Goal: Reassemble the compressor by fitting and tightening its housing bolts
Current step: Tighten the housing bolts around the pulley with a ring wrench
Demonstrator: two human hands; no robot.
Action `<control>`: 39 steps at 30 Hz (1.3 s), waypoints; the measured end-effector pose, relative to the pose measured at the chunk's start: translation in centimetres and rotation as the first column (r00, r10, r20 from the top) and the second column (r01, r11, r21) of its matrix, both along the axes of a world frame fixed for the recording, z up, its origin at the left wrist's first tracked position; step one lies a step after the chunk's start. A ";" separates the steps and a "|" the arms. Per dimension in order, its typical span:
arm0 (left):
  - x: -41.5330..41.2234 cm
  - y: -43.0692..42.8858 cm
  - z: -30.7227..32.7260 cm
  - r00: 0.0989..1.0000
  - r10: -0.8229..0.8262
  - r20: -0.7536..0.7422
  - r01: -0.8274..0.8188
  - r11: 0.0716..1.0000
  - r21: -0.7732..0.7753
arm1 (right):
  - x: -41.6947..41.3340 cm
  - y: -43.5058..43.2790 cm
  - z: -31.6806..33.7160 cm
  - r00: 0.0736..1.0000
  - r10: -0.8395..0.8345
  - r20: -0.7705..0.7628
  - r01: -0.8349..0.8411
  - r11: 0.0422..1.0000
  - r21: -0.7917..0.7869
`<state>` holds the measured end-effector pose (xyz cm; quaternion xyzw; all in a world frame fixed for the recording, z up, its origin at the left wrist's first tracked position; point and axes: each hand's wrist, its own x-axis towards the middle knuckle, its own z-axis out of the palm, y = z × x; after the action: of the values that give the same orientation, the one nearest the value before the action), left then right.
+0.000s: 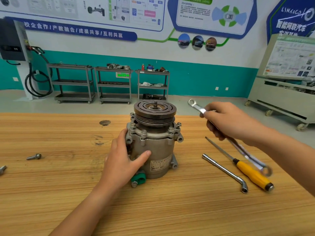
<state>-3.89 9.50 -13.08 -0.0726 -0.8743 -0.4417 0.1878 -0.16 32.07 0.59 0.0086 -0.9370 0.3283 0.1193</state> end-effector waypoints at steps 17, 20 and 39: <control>8.8 -6.0 5.4 0.942 -0.208 -0.264 0.055 0.871 -0.489 | 2.4 -8.7 -6.8 0.934 0.341 -0.106 -0.286 0.536 -0.794; 8.6 -8.4 6.2 0.958 -0.226 -0.179 0.144 0.913 -0.381 | 1.6 -6.9 -7.6 0.947 0.131 -0.294 -0.306 0.651 -0.694; 7.3 -6.5 4.0 0.970 -0.244 0.014 0.241 0.964 0.110 | -3.0 -5.8 -13.5 0.962 -0.106 -0.251 -0.047 0.842 -0.538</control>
<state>3.38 3.03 -9.05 -0.1628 -0.8364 -0.5086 0.1238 -3.11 26.26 -12.93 0.0050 -0.7815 0.5721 0.2488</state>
